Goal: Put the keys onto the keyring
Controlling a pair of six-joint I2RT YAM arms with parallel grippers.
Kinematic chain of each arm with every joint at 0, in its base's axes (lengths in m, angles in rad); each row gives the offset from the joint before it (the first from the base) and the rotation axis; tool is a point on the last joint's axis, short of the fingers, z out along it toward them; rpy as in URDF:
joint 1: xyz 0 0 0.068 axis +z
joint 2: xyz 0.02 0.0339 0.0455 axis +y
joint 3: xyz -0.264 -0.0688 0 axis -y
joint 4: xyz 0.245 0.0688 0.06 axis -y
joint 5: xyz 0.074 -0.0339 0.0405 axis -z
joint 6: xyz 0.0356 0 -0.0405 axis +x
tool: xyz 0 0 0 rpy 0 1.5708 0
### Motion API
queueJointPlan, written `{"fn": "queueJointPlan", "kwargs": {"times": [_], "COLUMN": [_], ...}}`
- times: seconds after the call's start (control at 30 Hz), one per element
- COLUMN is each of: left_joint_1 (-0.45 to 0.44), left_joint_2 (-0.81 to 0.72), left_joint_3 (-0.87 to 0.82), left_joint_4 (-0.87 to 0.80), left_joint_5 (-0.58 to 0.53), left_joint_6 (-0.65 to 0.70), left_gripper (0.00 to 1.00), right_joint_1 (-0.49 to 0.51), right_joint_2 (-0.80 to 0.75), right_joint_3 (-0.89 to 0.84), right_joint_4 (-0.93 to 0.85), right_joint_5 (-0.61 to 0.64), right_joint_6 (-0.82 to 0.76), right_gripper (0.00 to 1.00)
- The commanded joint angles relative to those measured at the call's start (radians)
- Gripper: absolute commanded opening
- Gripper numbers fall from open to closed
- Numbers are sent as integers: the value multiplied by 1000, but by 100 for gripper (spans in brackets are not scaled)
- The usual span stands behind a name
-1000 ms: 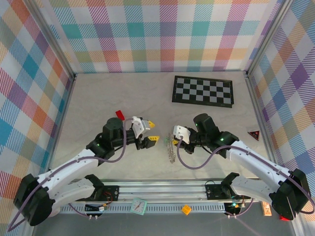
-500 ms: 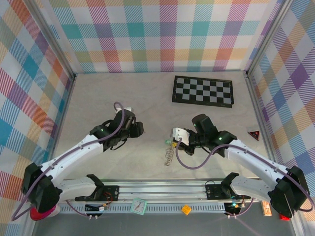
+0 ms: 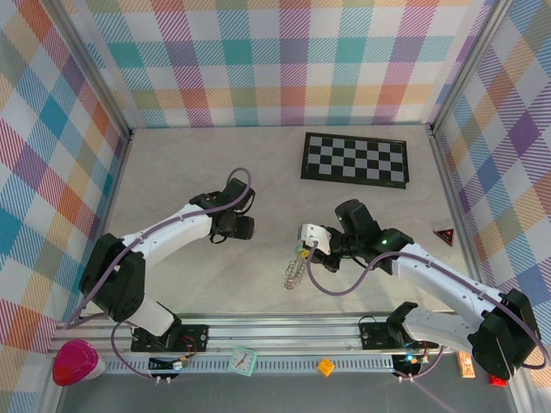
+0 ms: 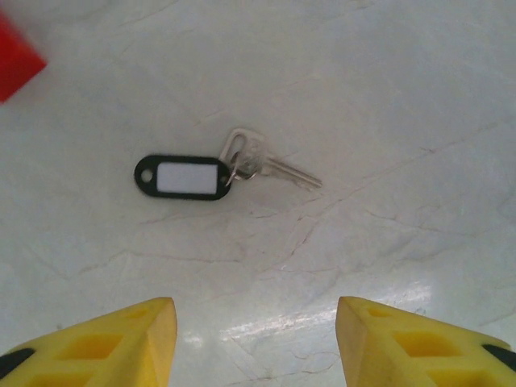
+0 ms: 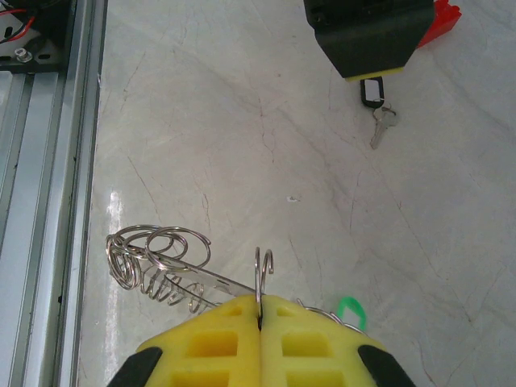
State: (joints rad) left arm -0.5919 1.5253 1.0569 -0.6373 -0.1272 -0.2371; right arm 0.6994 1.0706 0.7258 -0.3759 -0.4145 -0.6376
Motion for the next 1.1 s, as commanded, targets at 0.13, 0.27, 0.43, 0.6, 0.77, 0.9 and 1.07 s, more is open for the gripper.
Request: {"fn": "queueJointPlan", "kwargs": {"times": [0.13,0.27,0.43,0.6,0.77,0.9,1.07], "left_joint_1": [26,27,29,30,39,47,53], "left_joint_2": [95,159,259,292,322,349,385], "left_joint_3": [100,142,197,220,241,263,292], "left_joint_4": [-91,-113,-137,-104,-91,-100,-118], "left_joint_5": [53,57,37,-23,-53,-49,-32], "left_joint_6": [376,456,487,446,432,433,435], "left_gripper": [48,48,46,42,34,28,25], "right_joint_1": [5,5,4,5,3,5,5], "right_joint_2": [4,5,6,12,11,11,14], "right_joint_3": [47,51,54,59,60,63,66], "right_joint_4": [11,-5,-15,-18,-24,-26,-29], "right_joint_5": [-49,-41,-39,-40,-38,-37,-37], "right_joint_6": [-13,-11,-10,-8,-7,-7,-6], "right_gripper": [0,0,0,0,0,0,0]}}
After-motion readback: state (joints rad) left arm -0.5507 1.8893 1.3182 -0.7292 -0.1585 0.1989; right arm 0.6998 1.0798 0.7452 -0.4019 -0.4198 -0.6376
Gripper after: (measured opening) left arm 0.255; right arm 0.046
